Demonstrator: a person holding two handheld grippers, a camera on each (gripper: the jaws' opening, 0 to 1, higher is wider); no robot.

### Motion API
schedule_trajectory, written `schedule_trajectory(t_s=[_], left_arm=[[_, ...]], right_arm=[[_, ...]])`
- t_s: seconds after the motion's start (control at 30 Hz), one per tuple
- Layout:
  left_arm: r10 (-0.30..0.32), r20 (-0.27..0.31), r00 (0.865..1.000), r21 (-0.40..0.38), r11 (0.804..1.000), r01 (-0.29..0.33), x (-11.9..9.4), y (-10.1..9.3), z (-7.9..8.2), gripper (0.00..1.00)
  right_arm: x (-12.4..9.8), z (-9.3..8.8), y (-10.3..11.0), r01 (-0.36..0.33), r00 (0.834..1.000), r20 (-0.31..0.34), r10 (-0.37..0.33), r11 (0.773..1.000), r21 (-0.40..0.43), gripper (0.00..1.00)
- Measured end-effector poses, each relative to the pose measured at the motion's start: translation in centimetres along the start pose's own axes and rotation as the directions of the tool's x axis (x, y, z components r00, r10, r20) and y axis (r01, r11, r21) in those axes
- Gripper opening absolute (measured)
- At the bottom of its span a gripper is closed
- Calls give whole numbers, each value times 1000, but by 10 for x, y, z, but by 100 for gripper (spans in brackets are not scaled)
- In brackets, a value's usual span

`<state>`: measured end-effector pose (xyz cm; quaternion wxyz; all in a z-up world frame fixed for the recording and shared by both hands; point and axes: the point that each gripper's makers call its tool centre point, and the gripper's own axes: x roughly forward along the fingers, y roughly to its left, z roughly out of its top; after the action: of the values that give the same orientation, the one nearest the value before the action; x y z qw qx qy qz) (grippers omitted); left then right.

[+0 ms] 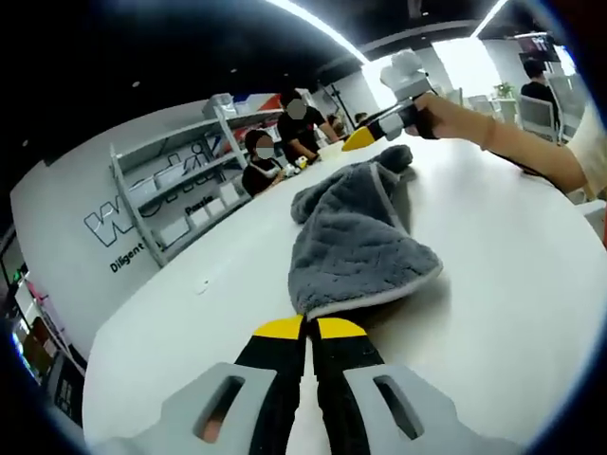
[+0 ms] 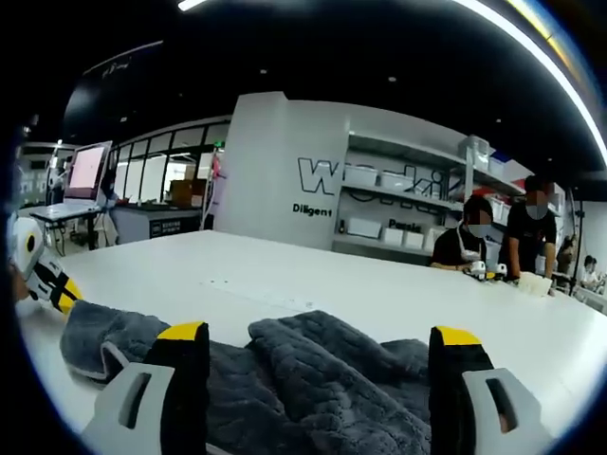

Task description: Fold the towel on the table until its edges align and the towel forms a compact rectangular stack.

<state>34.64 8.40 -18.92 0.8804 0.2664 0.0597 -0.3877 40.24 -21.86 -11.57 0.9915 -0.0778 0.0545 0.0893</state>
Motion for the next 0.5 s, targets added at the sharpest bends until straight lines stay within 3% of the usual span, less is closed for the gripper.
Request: schedule_trajectory(t_s=[0.17, 0.5], left_arm=[[61, 18, 998, -8, 998, -61, -6, 13, 4, 2], [164, 42, 986, -24, 986, -163, -16, 34, 8, 2]], right_arm=[[1, 6, 11, -32, 999, 19, 32, 999, -17, 97], [5, 15, 54, -140, 989, 26, 143, 987, -77, 99]])
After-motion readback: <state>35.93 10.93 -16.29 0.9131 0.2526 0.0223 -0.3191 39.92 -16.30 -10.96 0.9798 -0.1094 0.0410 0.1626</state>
